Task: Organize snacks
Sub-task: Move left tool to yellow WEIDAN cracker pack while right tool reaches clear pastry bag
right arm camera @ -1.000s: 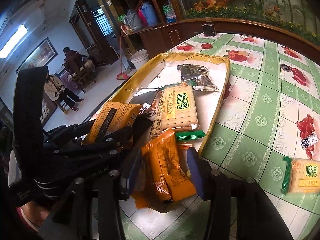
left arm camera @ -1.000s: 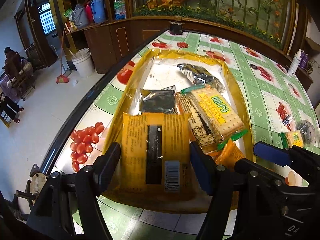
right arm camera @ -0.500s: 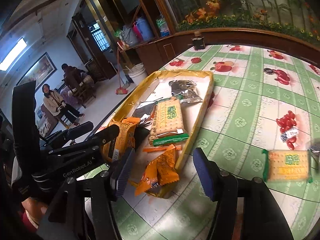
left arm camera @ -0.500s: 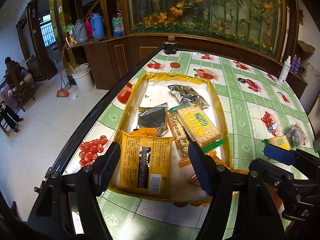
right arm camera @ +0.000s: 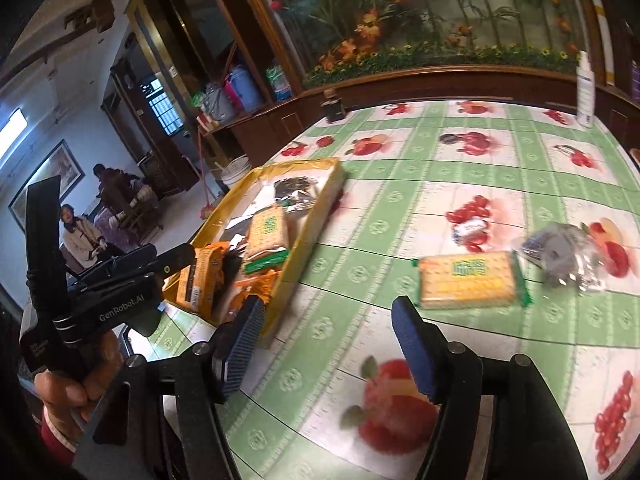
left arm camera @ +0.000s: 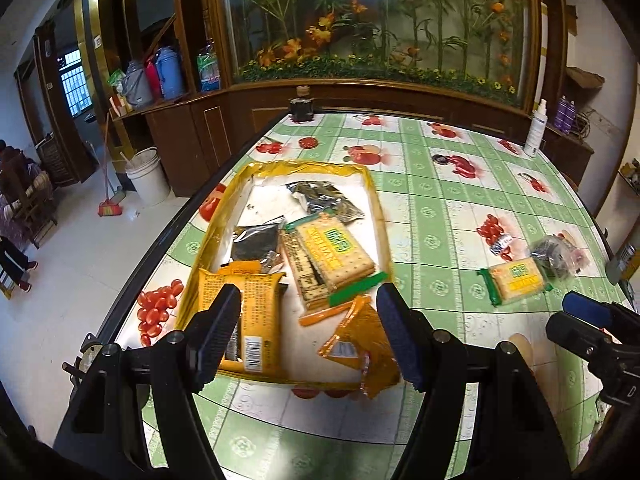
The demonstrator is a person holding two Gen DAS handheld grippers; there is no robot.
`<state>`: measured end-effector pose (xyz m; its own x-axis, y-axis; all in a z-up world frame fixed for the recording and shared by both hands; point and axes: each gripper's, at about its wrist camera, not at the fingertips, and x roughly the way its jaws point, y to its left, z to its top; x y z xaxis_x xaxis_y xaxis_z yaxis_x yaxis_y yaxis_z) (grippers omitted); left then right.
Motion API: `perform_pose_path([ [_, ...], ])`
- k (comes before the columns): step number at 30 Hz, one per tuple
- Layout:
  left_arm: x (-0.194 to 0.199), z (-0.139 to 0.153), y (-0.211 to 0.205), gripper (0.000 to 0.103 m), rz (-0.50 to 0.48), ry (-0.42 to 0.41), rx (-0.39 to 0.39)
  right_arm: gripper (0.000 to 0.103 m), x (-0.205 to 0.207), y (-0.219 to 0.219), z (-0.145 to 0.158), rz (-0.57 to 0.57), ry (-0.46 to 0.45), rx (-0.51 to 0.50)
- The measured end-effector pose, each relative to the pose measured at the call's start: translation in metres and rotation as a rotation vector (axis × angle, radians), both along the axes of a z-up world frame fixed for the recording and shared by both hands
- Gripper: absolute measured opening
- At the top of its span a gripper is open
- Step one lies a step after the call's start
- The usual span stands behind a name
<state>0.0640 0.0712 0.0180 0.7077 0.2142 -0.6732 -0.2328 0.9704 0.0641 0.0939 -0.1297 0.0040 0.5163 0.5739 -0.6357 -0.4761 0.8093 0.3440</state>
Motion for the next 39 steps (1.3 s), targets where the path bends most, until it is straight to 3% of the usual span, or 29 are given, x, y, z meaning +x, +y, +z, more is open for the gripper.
perform_pose_path([
  [8, 0.004, -0.003, -0.036, 0.074, -0.09, 0.034, -0.036, 0.073, -0.011, -0.058, -0.006, -0.103, 0.008, -0.01],
  [19, 0.012, -0.007, -0.098, 0.074, -0.25, 0.072, -0.028, 0.076, -0.019, -0.123, -0.02, -0.227, 0.043, -0.001],
  [30, 0.016, -0.011, -0.122, 0.074, -0.296, 0.082, 0.01, 0.077, -0.013, -0.133, -0.024, -0.242, 0.052, -0.002],
  [35, 0.021, -0.013, -0.129, 0.074, -0.323, 0.085, 0.02, 0.078, -0.004, -0.131, -0.022, -0.235, 0.044, -0.048],
  [39, 0.036, -0.022, -0.141, 0.074, -0.426, 0.1, 0.04, 0.081, 0.011, -0.133, -0.019, -0.232, 0.034, -0.083],
])
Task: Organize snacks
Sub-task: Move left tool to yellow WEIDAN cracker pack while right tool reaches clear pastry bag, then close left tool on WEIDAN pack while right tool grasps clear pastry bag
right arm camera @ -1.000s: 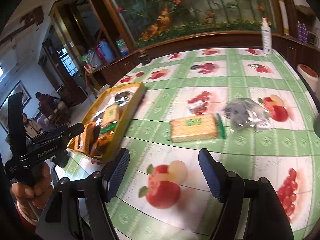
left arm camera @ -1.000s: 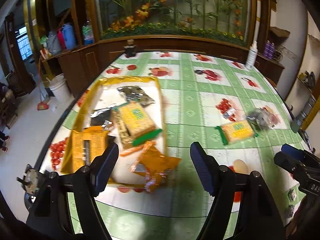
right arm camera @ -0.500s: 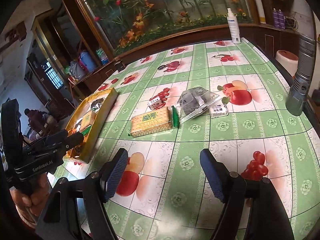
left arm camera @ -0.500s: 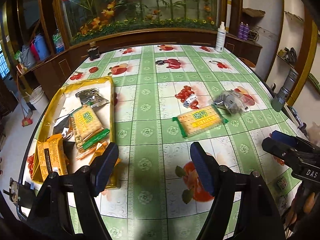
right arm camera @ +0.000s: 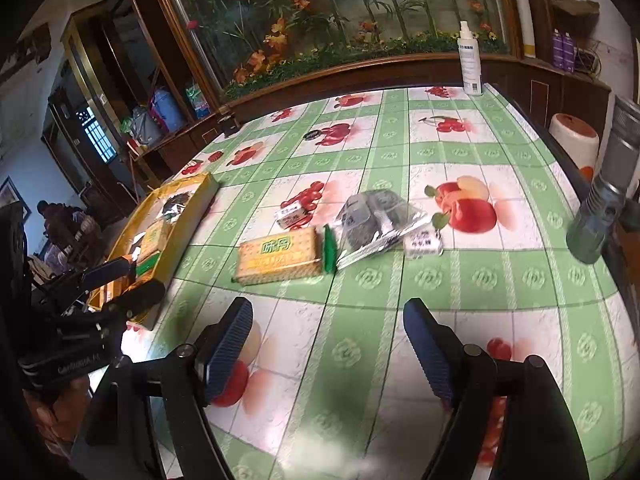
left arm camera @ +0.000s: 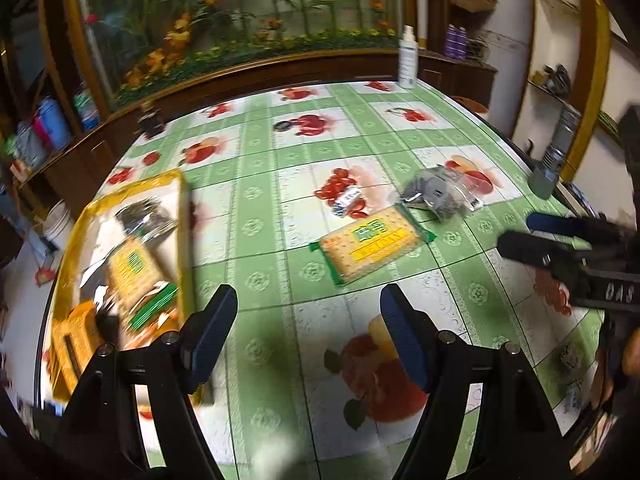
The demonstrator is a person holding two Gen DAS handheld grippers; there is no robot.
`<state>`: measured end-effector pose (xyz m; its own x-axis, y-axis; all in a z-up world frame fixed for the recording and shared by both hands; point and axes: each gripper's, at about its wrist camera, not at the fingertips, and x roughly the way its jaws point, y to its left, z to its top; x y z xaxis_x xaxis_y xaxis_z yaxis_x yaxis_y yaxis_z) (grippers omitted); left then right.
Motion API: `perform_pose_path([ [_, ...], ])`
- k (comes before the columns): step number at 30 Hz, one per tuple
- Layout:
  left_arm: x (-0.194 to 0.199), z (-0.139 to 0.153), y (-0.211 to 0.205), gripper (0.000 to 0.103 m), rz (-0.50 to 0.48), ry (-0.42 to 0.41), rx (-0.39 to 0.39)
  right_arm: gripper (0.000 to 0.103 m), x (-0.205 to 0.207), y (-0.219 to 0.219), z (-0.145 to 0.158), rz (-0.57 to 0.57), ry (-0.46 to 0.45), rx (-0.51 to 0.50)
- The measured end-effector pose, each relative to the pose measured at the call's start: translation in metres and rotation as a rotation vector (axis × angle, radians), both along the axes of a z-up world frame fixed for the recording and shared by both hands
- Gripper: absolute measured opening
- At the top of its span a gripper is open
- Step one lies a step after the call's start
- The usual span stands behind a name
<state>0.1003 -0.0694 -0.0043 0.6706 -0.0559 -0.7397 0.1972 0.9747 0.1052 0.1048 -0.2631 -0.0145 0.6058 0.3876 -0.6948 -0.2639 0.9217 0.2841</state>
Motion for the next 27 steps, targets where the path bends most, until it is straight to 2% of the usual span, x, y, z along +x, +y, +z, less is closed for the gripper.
perform_pose_path([
  [6, 0.04, -0.019, -0.018, 0.074, -0.211, 0.081, -0.02, 0.083, 0.045, 0.007, 0.001, 0.033, 0.009, -0.113],
  [10, 0.062, -0.029, -0.029, 0.074, -0.293, 0.124, -0.017, 0.083, 0.08, 0.018, -0.008, 0.07, 0.033, -0.189],
  [15, 0.085, -0.036, -0.042, 0.074, -0.324, 0.136, 0.025, 0.083, 0.111, 0.025, -0.021, 0.095, 0.055, -0.242],
  [18, 0.095, -0.043, -0.044, 0.074, -0.341, 0.183, 0.008, 0.083, 0.124, 0.023, -0.028, 0.1, 0.078, -0.25],
  [20, 0.097, -0.045, -0.044, 0.074, -0.349, 0.208, -0.007, 0.083, 0.128, 0.022, -0.031, 0.106, 0.084, -0.255],
  [23, 0.095, -0.056, -0.052, 0.074, -0.368, 0.248, 0.039, 0.083, 0.13, 0.021, -0.033, 0.127, 0.085, -0.257],
  [25, 0.093, -0.057, -0.052, 0.074, -0.373, 0.243, 0.035, 0.081, 0.131, 0.023, -0.035, 0.146, 0.077, -0.274],
  [26, 0.091, -0.057, -0.051, 0.072, -0.374, 0.251, 0.024, 0.08, 0.133, 0.025, -0.036, 0.154, 0.081, -0.283],
  [27, 0.091, -0.057, -0.05, 0.065, -0.371, 0.255, 0.014, 0.079, 0.133, 0.028, -0.039, 0.163, 0.086, -0.291],
])
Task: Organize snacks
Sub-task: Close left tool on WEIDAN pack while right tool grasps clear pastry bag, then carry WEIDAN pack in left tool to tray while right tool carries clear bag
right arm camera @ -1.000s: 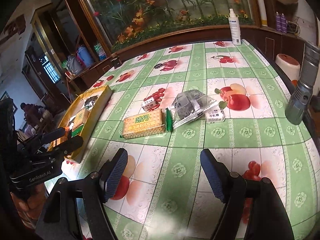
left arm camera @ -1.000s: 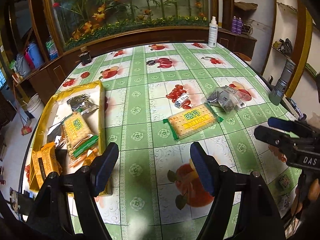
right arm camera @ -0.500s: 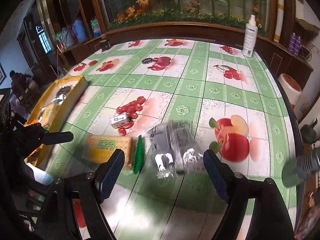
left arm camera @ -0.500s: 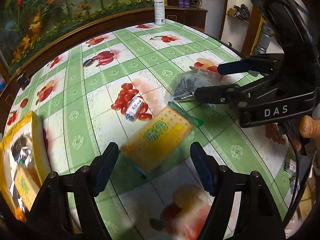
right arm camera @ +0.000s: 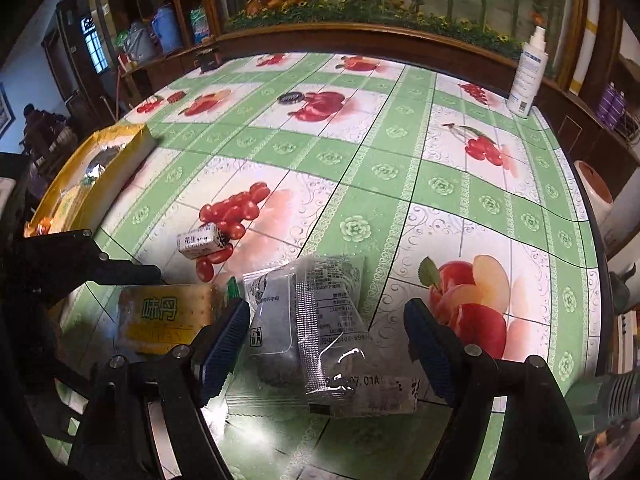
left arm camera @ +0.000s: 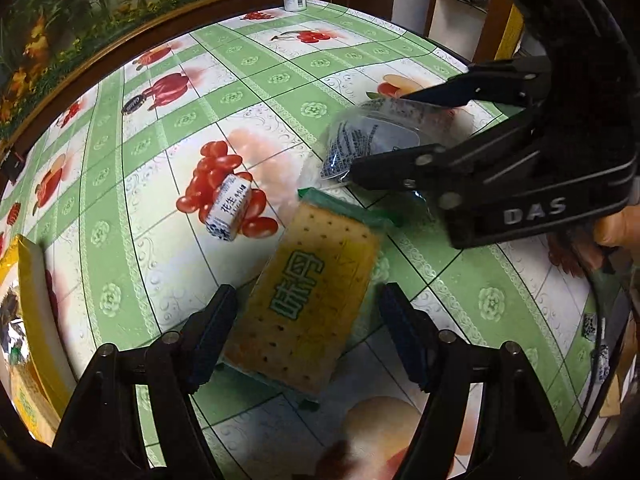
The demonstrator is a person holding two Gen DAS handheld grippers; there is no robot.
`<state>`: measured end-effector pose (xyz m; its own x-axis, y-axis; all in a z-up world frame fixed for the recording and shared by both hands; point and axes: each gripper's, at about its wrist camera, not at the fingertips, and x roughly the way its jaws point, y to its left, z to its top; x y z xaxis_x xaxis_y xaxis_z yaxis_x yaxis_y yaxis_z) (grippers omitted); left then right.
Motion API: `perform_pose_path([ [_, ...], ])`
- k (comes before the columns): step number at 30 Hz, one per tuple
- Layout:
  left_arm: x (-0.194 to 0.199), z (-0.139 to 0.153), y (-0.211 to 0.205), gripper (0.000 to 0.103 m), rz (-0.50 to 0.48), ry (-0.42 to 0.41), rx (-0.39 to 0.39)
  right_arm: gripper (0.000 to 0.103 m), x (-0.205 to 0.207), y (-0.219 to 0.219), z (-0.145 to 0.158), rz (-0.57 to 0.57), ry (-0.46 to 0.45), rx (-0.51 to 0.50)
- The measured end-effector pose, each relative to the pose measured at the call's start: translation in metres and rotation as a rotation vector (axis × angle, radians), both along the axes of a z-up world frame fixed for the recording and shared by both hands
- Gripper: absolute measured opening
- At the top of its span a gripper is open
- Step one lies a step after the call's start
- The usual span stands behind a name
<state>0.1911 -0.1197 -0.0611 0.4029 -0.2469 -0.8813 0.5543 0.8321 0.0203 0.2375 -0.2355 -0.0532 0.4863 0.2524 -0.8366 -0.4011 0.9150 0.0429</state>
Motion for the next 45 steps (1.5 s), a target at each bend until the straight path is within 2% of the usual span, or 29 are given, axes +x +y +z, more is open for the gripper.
perform_pose_path([
  [2, -0.004, 0.003, 0.002, 0.047, 0.014, -0.006, -0.008, 0.069, 0.001, 0.004, -0.005, 0.014, 0.009, -0.008],
  [3, -0.005, 0.003, 0.002, 0.044, 0.019, -0.007, -0.009, 0.066, 0.0, 0.006, -0.007, 0.013, 0.01, -0.015],
  [6, -0.009, 0.003, 0.005, 0.044, 0.046, -0.017, -0.004, 0.052, -0.003, 0.007, -0.006, 0.006, 0.003, -0.012],
  [12, -0.026, 0.009, 0.016, 0.044, 0.095, -0.029, -0.044, 0.05, -0.025, 0.01, 0.011, -0.001, -0.039, 0.023],
  [19, -0.059, 0.031, 0.039, 0.044, 0.181, -0.077, -0.089, 0.05, -0.063, 0.017, 0.034, -0.003, -0.095, 0.088],
  [23, -0.076, 0.039, 0.056, 0.044, 0.235, -0.107, -0.104, 0.05, -0.086, 0.031, 0.044, 0.004, -0.138, 0.071],
  [29, -0.09, 0.045, 0.078, 0.044, 0.307, -0.149, -0.095, 0.05, -0.114, 0.052, 0.047, -0.004, -0.174, 0.047],
  [39, -0.109, 0.066, 0.113, 0.044, 0.488, -0.279, -0.065, 0.05, -0.146, 0.077, 0.064, 0.017, -0.21, 0.131],
  [45, -0.112, 0.07, 0.132, 0.044, 0.537, -0.291, -0.068, 0.05, -0.153, 0.088, 0.077, 0.04, -0.224, 0.175],
])
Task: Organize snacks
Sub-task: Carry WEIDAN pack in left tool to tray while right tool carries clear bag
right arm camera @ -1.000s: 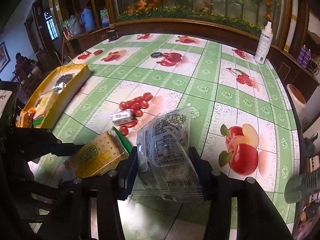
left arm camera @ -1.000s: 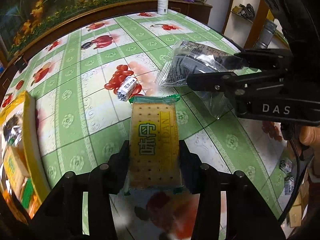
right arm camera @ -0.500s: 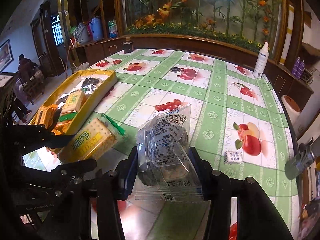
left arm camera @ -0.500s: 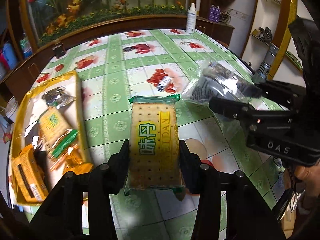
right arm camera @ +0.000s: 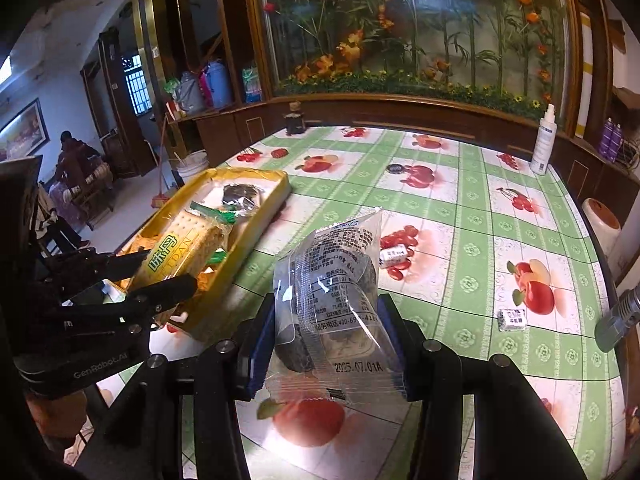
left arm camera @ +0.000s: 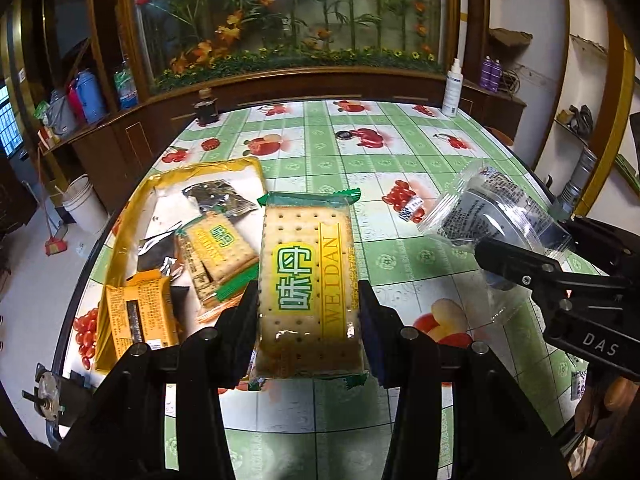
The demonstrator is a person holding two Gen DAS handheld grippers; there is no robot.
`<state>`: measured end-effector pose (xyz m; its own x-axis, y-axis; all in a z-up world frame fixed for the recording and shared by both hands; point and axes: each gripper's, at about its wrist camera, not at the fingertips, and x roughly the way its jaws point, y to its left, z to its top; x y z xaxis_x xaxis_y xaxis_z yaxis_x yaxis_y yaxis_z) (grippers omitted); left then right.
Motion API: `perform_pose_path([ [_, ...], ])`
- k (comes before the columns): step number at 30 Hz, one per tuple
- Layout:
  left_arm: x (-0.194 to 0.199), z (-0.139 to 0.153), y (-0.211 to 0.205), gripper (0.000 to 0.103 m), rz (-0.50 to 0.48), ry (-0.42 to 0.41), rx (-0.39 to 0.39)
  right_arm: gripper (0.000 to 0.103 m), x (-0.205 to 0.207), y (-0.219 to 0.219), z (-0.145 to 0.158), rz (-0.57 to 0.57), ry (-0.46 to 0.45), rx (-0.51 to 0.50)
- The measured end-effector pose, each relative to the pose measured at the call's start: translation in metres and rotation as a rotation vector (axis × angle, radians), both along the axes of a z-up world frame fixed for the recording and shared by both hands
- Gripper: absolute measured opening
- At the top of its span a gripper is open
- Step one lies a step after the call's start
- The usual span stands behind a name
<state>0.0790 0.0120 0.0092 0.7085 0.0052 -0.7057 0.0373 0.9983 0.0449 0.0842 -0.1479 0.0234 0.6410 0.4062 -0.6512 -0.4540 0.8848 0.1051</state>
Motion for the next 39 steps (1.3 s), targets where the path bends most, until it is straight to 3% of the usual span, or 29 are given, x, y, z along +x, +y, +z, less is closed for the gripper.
perform_pose_path([
  [14, -0.009, 0.004, 0.039, 0.044, 0.1, -0.026, -0.018, 0.05, 0.002, 0.027, 0.008, 0.055, 0.006, 0.036],
  [39, -0.002, -0.005, 0.103, 0.044, 0.235, 0.016, -0.096, 0.05, 0.029, 0.111, 0.003, 0.216, 0.048, 0.051],
])
